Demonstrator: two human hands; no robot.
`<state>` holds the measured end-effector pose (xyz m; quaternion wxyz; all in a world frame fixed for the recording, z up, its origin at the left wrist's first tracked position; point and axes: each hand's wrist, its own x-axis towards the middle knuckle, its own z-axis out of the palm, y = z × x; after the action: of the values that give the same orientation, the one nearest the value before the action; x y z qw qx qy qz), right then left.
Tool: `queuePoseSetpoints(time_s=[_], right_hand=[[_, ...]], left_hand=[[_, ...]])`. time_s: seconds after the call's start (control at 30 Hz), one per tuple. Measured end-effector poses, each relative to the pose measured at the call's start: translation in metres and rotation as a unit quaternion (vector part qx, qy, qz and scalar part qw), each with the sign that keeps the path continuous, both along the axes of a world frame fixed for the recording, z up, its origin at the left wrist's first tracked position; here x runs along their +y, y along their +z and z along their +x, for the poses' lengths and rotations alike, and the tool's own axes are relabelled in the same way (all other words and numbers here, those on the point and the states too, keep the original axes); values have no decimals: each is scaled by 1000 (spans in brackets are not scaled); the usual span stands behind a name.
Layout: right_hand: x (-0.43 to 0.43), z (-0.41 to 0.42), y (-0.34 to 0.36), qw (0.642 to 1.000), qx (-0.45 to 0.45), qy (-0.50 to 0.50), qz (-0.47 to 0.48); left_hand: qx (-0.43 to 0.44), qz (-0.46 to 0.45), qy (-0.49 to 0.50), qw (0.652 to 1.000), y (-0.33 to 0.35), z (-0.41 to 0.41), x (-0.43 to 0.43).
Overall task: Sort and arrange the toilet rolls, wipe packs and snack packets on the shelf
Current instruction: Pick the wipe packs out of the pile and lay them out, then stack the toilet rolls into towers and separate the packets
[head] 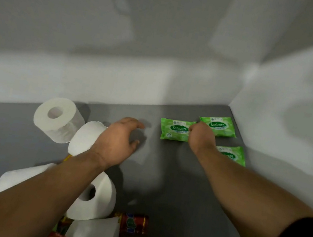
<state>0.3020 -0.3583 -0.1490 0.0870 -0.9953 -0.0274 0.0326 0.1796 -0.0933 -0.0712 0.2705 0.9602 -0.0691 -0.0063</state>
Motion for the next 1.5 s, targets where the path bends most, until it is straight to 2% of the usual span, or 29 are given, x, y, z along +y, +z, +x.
queuePoseSetpoints(time_s=[0.2,0.33,0.43,0.53,0.63,0.7,0.9,1.07,1.23,1.27,1.33,1.4,1.5], right_hand=[[5,-14,11,1000,16,-1,-24],[18,-48,22,996,-15,-14,85],[44,-86,31,982,53,-42,175],[85,-120,37,934,173,-94,298],[135,-140,38,831,262,-179,457],[166,-145,40,787,304,-209,494],[228,-148,47,710,353,-254,554],[246,-148,42,684,310,-288,594],[242,-139,43,635,265,-301,661],[243,-136,45,634,250,-295,669],[247,-127,50,679,200,-276,650],[253,-115,56,753,126,-249,596],[268,-95,74,879,35,-158,449]], left_hand=[[3,17,17,1000,9,-20,7],[-14,22,40,999,20,-37,22],[-15,5,59,998,24,-50,48],[0,-35,89,995,24,-66,81],[7,-66,120,991,22,-81,115],[14,-84,137,987,21,-90,139],[37,-82,147,985,7,-112,200],[45,-81,137,986,-3,-125,232],[64,-106,143,982,-10,-126,249],[62,-112,139,982,-11,-125,252],[60,-119,140,981,-12,-122,257],[65,-123,146,979,-15,-117,262],[71,-130,151,977,-17,-110,268]])
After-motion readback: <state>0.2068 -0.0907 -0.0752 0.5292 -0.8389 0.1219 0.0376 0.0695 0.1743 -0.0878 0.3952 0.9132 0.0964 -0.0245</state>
